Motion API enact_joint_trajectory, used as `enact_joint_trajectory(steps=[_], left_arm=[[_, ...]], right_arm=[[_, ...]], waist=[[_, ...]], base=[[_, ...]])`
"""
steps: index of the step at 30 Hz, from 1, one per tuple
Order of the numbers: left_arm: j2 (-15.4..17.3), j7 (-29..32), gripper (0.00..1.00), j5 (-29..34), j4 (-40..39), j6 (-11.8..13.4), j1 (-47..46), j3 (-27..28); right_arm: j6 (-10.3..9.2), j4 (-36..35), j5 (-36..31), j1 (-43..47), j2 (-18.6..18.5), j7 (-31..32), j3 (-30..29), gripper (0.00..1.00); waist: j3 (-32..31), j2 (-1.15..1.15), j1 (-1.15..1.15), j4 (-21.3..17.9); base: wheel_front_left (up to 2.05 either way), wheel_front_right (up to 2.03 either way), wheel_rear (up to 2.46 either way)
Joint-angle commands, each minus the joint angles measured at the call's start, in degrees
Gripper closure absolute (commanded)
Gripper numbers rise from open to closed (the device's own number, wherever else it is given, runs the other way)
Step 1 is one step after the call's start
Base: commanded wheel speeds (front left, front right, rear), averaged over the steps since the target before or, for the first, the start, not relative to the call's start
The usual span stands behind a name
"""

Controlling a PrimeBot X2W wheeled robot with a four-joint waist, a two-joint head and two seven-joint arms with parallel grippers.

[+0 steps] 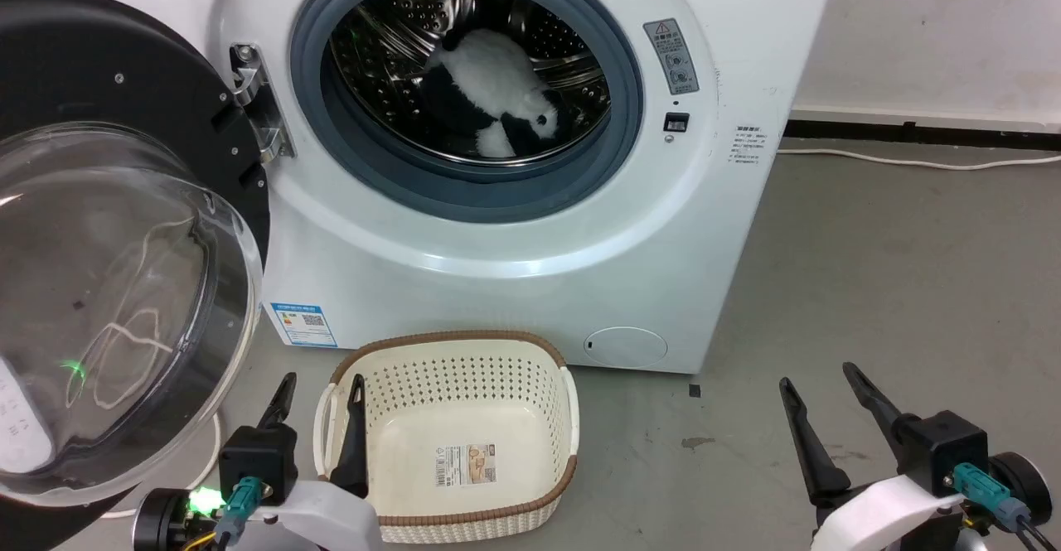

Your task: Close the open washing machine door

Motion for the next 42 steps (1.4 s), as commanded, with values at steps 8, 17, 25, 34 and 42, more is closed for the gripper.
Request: enact_joint_trajectory(steps=[8,17,25,34,42], left_arm=[[0.1,-1.5,0.0,-0.3,0.0,-0.1,0.7,-0.3],[0.4,-2.6,0.0,-0.5,0.0,-0.2,1.2,-0.4],[0.7,-3.5,0.0,-0.6,0.3,-0.4,2.1,-0.6],[1.0,-4.5,0.0,-1.0,0.4,-0.3,2.9,-0.4],[0.9,-5.5,0.0,-1.5,-0.3,0.2,4.0,0.0]], right_arm=[[0.01,0.1,0.7,0.3,0.0,-1.5,0.2,0.0],[0.01,0.3,1.4,0.9,0.0,-2.6,1.1,0.0],[0.01,1.0,1.6,1.2,0.0,-3.5,1.7,0.0],[0.02,2.3,1.4,0.7,0.0,-4.5,3.6,0.0],[0.02,4.2,1.5,-0.8,0.0,-5.4,5.5,0.0]], waist=[[-0.2,0.0,0.0,0.8],[-0.6,0.0,0.0,3.1],[-1.3,0.0,0.0,6.5],[-1.2,0.0,0.0,9.2],[-0.7,0.0,0.0,11.6]], base=[[0.0,0.0,0.0],[0.0,0.0,0.0],[0.0,0.0,0.0],[0.0,0.0,0.0],[0.0,0.0,0.0]])
